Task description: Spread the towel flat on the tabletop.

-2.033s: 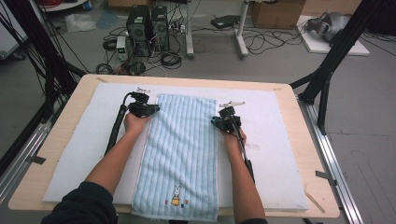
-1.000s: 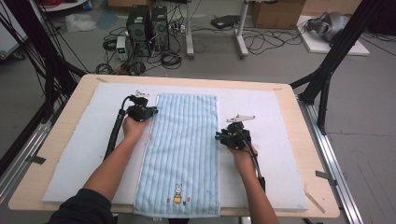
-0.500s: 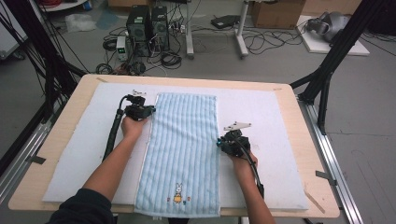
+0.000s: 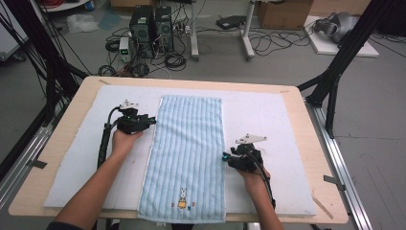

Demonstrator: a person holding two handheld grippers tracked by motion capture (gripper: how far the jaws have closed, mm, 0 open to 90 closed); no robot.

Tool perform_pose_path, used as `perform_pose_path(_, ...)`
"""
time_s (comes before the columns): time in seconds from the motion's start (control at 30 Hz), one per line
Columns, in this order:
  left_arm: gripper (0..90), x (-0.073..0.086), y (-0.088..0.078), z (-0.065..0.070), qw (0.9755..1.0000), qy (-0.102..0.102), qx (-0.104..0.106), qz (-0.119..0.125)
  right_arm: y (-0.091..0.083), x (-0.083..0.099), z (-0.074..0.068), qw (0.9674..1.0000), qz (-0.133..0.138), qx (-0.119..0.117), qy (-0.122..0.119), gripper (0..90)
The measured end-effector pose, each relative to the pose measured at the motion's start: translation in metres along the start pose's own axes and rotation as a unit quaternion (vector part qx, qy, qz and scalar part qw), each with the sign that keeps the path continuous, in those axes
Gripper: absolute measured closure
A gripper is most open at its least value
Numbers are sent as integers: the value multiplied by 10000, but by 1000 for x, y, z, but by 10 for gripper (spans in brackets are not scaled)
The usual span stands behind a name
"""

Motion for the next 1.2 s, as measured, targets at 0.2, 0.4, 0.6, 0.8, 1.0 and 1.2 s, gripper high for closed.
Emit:
perform_pose_path(0.2, 568, 12, -16, 3, 9999, 97, -18, -62, -1, 5, -18, 9991, -257, 91, -331, 691)
perform_pose_path(0.4, 556, 22, -30, 8, 10000, 58, 40, 70, -9, 9, -13, 9970, -433, 534, -358, 585)
perform_pose_path(0.6, 636, 45, -37, 26, 9981, 87, 556, -241, -23, -1, 0, 9981, 336, 523, -28, 457)
perform_pose_path(0.8, 839, 73, -38, 43, 9923, 855, 631, -638, -21, 1, 8, 9977, 314, 589, 137, 431)
perform_pose_path(1.0, 897, 75, -44, 39, 9929, 1089, 135, -466, -21, -2, 8, 9974, 352, 624, 73, 423)
perform_pose_path(1.2, 894, 73, -55, 29, 9961, 771, 291, -316, -21, -3, 13, 9970, 375, 661, 134, 408)
Point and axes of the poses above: each handheld gripper's, and its own axes: y roughly forward along the jaws, x roughly out of its underside, z roughly to its right, the point moved 8 cm from there along y, roughly forward along the jaws, and after that the axes turned 14 degrees about -y, right-handed, at the moved point
